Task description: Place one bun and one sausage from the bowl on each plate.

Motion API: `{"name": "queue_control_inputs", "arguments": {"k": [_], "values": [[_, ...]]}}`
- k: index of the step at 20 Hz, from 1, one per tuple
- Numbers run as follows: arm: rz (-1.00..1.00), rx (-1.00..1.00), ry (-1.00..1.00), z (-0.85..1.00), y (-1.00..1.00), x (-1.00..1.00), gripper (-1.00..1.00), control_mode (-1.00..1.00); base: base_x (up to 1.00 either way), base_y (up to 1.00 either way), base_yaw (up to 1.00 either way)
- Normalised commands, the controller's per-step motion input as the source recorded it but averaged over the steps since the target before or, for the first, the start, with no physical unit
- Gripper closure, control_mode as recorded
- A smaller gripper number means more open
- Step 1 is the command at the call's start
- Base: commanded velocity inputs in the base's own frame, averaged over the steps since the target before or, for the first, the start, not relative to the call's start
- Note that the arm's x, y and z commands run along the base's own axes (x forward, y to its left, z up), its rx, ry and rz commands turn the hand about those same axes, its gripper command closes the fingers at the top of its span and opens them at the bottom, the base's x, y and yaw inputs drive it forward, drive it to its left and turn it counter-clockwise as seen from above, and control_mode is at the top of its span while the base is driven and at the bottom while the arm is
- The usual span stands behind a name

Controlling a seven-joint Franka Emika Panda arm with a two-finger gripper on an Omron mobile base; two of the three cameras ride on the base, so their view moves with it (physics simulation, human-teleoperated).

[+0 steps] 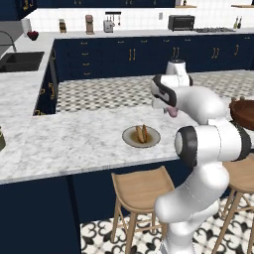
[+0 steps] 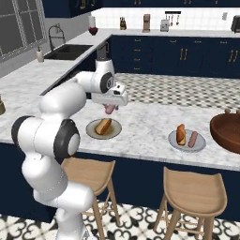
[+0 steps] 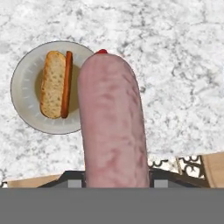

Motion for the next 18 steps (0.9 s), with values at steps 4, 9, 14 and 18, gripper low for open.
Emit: {"name": "queue_control_inputs", "arguments": {"k": [4, 9, 14, 18], "values": [[0.0, 0.03, 0.0, -0.66, 0.24, 0.09, 1.0, -1.0, 0.0, 0.0, 0.0], [0.0, 0.08, 0.0, -0.63, 0.02, 0.13, 1.0, -1.0, 0.0, 0.0, 0.0], [-0.01, 0.01, 0.0, -0.55, 0.0, 0.42, 1.0, -1.0, 0.0, 0.0, 0.0], [-0.02, 0.01, 0.0, -0.43, 0.0, 0.58, 1.0, -1.0, 0.0, 0.0, 0.0]]}}
